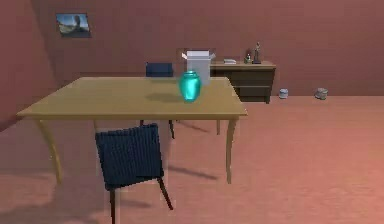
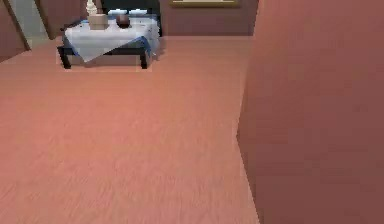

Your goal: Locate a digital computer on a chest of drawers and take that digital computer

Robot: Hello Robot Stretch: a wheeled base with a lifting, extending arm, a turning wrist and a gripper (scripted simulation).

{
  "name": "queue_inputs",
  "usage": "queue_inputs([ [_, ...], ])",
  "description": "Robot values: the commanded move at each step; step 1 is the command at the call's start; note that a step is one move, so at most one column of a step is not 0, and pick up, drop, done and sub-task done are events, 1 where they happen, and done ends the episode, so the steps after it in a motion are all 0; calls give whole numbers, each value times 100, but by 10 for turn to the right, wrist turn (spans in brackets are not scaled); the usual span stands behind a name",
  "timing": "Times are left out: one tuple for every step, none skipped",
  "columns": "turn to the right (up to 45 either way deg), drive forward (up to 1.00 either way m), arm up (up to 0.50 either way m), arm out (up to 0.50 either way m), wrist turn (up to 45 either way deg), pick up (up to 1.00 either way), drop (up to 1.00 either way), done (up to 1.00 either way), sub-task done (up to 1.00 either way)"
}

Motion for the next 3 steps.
queue_inputs([
  [450,0,0,0,0,0,0,0,0],
  [30,0,0,0,0,0,0,0,0],
  [0,100,0,0,0,0,0,0,0],
])
